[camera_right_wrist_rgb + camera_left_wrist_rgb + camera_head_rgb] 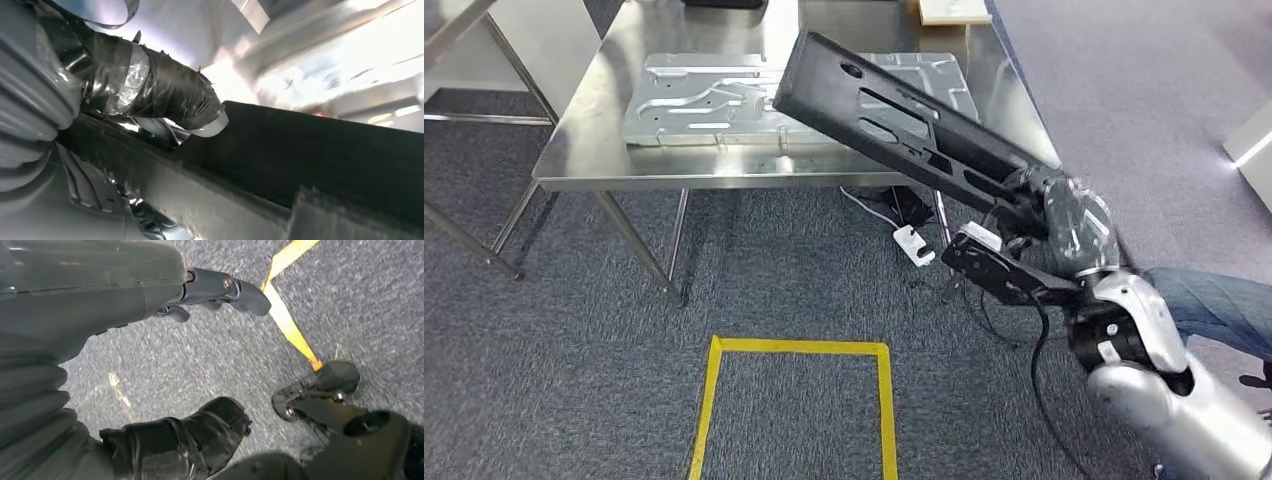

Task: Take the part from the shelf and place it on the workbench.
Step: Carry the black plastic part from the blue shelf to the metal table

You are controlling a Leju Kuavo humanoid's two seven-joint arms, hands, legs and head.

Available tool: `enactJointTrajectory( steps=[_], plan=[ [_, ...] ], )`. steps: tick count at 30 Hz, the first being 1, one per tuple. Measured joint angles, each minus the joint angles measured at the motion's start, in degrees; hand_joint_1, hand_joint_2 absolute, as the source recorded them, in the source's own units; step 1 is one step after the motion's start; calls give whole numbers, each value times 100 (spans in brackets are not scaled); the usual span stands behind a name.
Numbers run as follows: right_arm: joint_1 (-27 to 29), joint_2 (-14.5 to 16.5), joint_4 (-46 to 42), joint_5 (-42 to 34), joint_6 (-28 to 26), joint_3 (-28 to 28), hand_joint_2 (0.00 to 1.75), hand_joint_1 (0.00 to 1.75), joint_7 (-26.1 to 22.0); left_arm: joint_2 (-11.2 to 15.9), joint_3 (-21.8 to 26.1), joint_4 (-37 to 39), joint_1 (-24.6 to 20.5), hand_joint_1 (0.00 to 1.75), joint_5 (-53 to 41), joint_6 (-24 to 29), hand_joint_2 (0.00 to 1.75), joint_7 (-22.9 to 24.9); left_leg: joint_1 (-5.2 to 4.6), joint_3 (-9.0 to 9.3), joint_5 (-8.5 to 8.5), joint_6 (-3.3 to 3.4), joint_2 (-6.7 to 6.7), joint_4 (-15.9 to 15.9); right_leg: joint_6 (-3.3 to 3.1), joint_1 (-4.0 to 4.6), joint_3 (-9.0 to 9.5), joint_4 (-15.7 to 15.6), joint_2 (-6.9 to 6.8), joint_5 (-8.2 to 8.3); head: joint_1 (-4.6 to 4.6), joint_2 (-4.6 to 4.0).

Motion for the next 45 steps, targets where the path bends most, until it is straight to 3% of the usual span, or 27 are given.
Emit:
enactJointTrajectory(
  steps=[2, 3, 4, 6, 8, 10, 13, 14, 17, 19, 21, 23, 25, 28, 29, 31, 33, 35, 36, 37, 39, 40, 41, 43, 45],
  plan=[
    [-263, -198, 70, 389, 566, 19, 175, 175, 8, 11, 14, 0, -37, 0, 1, -59, 175, -11, -10, 4, -10, 32, -27, 1, 3, 15, -425, 771, 77, -253, -1, 0],
    [-373, -279, 105, 532, 780, 40, 175, 175, 6, 16, 21, 0, -54, 0, 1, -69, 175, -15, -17, 11, -15, 42, -46, 2, -1, 23, -568, 985, 90, -259, -2, 0],
    [-472, -356, 139, 655, 953, 67, 175, 175, -2, 16, 27, 0, -69, 0, 1, -70, 175, -19, -23, 23, -22, 49, -69, 3, -13, 31, -613, 991, 96, -161, -2, 0],
    [-656, -485, 188, 914, 1224, 121, 175, 175, -35, 16, 34, 0, -83, 0, -7, -66, 175, -27, -30, 59, -40, 50, -117, 4, -65, 46, -390, 386, 110, 271, -1, 0],
    [-891, -584, 211, 1252, 1496, 185, 175, 175, -97, 14, 36, 0, -92, 0, -32, -56, 175, -33, -54, 61, -61, 25, -148, 18, -122, 74, -94, -312, 139, 549, -3, 0],
    [-1107, -664, 220, 1563, 1749, 279, 175, 175, -168, 12, 36, 0, -102, 0, -51, -46, 175, -34, -65, 37, -67, -23, -160, 18, -155, 106, 5, -554, 155, 553, -6, 0],
    [-1279, -732, 221, 1877, 2016, 439, 175, 175, -247, 11, 37, -1, -101, 0, -32, -38, 175, -32, -69, 40, -112, -106, -145, 45, -216, 71, 72, -627, 141, 554, -14, 0],
    [-1321, -744, 221, 1949, 2067, 485, 175, 175, -262, 9, 38, -1, -102, 0, -20, -36, 175, -31, -71, -14, -189, -133, -124, 183, -241, 52, 107, -651, 132, 553, -26, 0],
    [-1451, -763, 220, 2062, 2138, 640, 175, 175, -292, 4, 51, -1, -104, 0, -4, -24, 175, -29, -46, -536, -595, -195, -74, 1183, -301, 56, 176, -663, 113, 506, -47, 0],
    [-1498, -764, 220, 2092, 2170, 755, 175, 175, -318, 2, 72, 0, -89, 0, -12, 25, 175, -29, -39, -812, -619, -211, -64, 1590, -309, 64, 228, -663, 111, 452, -47, 0],
    [-1521, -764, 215, 2122, 2217, 844, 175, 175, -339, 0, 89, 0, -76, 0, -42, 126, 175, -29, -40, -671, -248, -197, -52, 1175, -291, 65, 321, -662, 111, 380, -49, 0],
    [-1575, -765, 204, 2159, 2279, 908, 175, 175, -345, 1, 104, 0, -81, 0, -88, 247, 175, -29, -54, -317, 68, -153, -35, 412, -246, 74, 410, -660, 109, 288, -48, 0],
    [-1652, -766, 180, 2195, 2358, 962, 175, 175, -348, 1, 115, 0, -94, 0, -119, 337, 175, -28, -75, -109, 53, -84, -30, 26, -176, 88, 471, -669, 111, 222, -44, 0],
    [-1700, -768, 134, 2224, 2444, 1040, 175, 175, -367, -2, 119, 0, -88, 0, -147, 400, 175, -28, -67, 65, -84, 39, -52, -65, -91, 89, 515, -515, 116, 235, -35, 0],
    [-1712, -769, 118, 2234, 2455, 1061, 175, 175, -375, -3, 119, 0, -86, 0, -159, 420, 175, -29, -61, 161, -123, 74, -58, -83, -73, 84, 405, -296, 118, 256, -22, 0],
    [-1736, -771, 89, 2267, 2465, 1091, 175, 175, -387, -3, 119, 0, -89, 0, -178, 454, 175, -28, -51, 348, -223, 124, -68, -114, -38, 79, -59, 380, 123, 237, 2, 0],
    [-1735, -771, 71, 2312, 2462, 1115, 175, 175, -380, -3, 119, 0, -85, 0, -193, 469, 175, -16, -50, 515, -358, 136, -85, -121, -12, 80, -590, 914, 125, -10, 5, 0],
    [-1703, -771, 68, 2366, 2447, 1157, 175, 175, -356, -3, 119, 0, -65, 0, -210, 475, 175, 7, -45, 739, -537, 121, -113, -124, 3, 76, -904, 896, 123, -254, 8, 0],
    [-1686, -771, 67, 2394, 2434, 1175, 175, 175, -340, -4, 119, 0, -55, 0, -215, 477, 175, 17, -42, 870, -637, 108, -127, -124, 1, 75, -957, 680, 122, -224, 10, 0],
    [-1671, -771, 67, 2420, 2413, 1185, 175, 175, -322, -7, 119, 0, -48, 0, -220, 480, 175, 21, -40, 990, -745, 93, -134, -129, -14, 77, -959, 349, 120, 30, 13, 0],
    [-1637, -768, 67, 2462, 2342, 1190, 175, 175, -290, -12, 119, 0, -46, 0, -225, 489, 175, 26, -53, 1217, -958, 50, -143, -142, -85, 104, -901, -251, 119, 887, 19, 0],
    [-1608, -772, 57, 2478, 2297, 1191, 175, 175, -270, -13, 119, 0, -48, 0, -227, 494, 175, 30, -63, 1318, -1041, 20, -143, -189, -134, 125, -862, -413, 128, 1208, 15, 0],
    [-1568, -777, 47, 2489, 2255, 1192, 175, 175, -251, -14, 119, 0, -50, 0, -229, 500, 175, 34, -75, 1398, -1064, -12, -142, -206, -188, 134, -808, -461, 137, 1334, 16, 0],
    [-1498, -795, 21, 2505, 2169, 1191, 175, 175, -201, -13, 120, 0, -53, 0, -235, 539, 175, 52, -86, 1330, -884, -72, -128, 50, -283, 119, -665, -472, 147, 1203, 14, 0],
    [-1410, -803, 2, 2524, 2057, 1187, 175, 175, -138, -15, 122, 0, -61, 0, -247, 635, 175, 92, -77, 917, -647, -122, -103, 766, -360, 100, -492, -540, 139, 1087, 13, 0]
  ],
)
